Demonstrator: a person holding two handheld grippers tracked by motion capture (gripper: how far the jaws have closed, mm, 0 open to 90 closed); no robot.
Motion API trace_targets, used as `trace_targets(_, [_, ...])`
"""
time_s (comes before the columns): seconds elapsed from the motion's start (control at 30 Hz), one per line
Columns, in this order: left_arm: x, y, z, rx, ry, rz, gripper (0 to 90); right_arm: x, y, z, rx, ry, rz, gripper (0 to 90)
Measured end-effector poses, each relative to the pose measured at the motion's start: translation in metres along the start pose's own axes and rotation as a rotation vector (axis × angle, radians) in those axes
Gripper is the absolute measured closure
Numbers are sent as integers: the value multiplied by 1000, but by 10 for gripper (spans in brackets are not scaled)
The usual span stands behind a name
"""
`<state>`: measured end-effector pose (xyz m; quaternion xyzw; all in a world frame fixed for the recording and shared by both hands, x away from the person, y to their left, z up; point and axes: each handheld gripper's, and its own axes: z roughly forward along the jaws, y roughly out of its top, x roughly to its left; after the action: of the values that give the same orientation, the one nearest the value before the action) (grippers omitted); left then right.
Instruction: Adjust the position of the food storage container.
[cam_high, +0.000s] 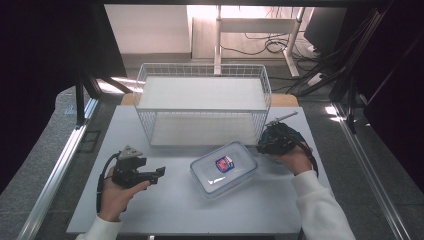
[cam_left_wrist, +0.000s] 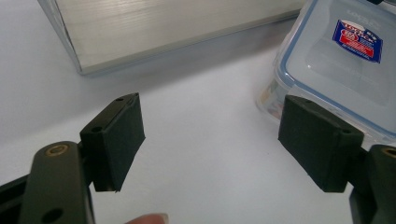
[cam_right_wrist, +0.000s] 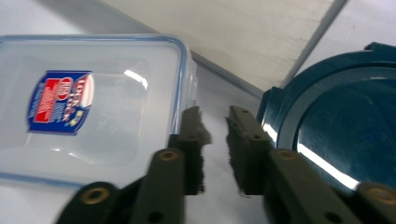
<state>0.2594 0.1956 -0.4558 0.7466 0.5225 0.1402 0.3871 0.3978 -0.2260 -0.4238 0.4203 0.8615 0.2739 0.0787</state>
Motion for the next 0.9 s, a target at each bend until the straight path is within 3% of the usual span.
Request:
trace_targets(0.17, [-1, -1, 2, 8, -2, 4, 217, 3, 9, 16, 27, -19, -23, 880])
trace_targets(0.47, [3, -2, 3, 15, 5, -4, 214, 14, 6, 39, 83, -39, -77, 890])
trace_targets(0.57, [3, -2, 3, 15, 8, -7, 212, 16, 3, 40, 78, -57, -94, 891])
trace_targets(0.9, [3, -4, 9, 31, 7, -12, 210, 29, -7, 34, 63, -18, -105, 892])
